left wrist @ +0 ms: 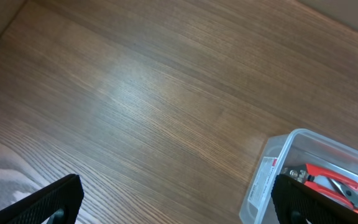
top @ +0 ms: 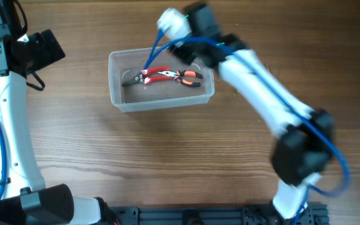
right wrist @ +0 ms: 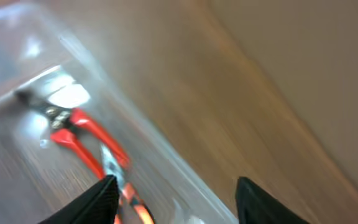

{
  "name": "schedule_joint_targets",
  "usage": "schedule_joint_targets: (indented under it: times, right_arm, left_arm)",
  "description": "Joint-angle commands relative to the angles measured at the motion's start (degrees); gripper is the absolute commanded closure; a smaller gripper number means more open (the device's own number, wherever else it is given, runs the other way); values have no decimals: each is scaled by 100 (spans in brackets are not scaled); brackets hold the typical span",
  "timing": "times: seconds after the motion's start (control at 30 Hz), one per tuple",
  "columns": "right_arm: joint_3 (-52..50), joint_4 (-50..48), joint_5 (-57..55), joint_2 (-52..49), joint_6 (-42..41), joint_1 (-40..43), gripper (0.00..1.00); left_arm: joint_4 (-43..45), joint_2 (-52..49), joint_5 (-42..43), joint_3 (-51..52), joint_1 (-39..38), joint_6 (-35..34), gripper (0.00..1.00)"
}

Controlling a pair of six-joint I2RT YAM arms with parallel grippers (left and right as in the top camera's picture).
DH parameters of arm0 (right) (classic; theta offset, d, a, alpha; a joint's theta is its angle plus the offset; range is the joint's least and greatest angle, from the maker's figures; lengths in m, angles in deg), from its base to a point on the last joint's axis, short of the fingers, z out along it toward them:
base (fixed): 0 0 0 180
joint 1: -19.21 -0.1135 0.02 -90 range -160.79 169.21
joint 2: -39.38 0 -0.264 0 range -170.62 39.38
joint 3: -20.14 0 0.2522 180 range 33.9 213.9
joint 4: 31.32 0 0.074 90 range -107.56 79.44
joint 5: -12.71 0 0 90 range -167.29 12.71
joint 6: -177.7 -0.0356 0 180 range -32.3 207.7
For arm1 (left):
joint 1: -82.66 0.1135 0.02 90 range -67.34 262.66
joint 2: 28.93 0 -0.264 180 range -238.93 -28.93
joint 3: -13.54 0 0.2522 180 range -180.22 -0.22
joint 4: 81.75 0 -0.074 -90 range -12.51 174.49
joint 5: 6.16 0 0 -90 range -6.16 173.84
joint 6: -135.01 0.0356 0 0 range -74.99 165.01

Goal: Pack container
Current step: 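Carry the shears into the container and open the right gripper, then move the right gripper to the red-handled screwdriver and grasp it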

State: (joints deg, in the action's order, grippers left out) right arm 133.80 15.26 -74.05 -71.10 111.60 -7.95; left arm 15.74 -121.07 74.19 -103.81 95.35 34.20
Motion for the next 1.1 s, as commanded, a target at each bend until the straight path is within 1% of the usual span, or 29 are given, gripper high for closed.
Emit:
schedule_joint_targets:
  times: [0.0,0.03,0.07,0.17,0.2,0.3,0.47,0.53,0.63,0.67,0.73,0.77,0.93,1.07]
  right_arm:
    - [61,658,-452,861,-1613,879,39]
    - [61,1084,-269,997,-2164,1287,39]
    - [61,1355,-72,1027,-2422,1537,39]
    - [44,2153,313,968,-2793,2205,39]
    - [15,2365,321,938,-2885,2398,36]
    - [-179,2736,317,787,-2826,2903,32]
    - [-501,2841,343,546,-2568,3506,30]
    - [-549,2809,369,389,-2452,3620,30]
    - [-619,2804,376,138,-1974,3633,32]
    - [-651,2796,426,37,-1869,3622,35]
    - [-697,2796,560,-164,-1781,3593,49]
    - [-704,2822,634,-332,-1784,3558,50]
    - [-704,2944,426,-1106,-1528,3412,49]
    - [-704,2909,372,-1478,-1484,3414,51]
  left_arm:
    - [17,-22,-70,-2,24,4,0]
    - [17,-22,-70,-2,24,4,0]
    - [17,-22,-70,-2,24,4,0]
    - [17,-22,-70,-2,24,4,0]
    - [17,-22,-70,-2,24,4,0]
    - [17,-22,-70,-2,24,4,0]
    - [17,-22,-70,-2,24,4,0]
    - [20,-22,-70,-2,24,4,0]
    - [17,-22,-70,-2,24,4,0]
    - [17,-22,-70,-2,24,4,0]
    - [17,-22,-70,-2,24,4,0]
    - [17,-22,-70,-2,24,4,0]
    - [17,-22,-72,-2,24,4,0]
    - [17,-22,-70,-2,24,4,0]
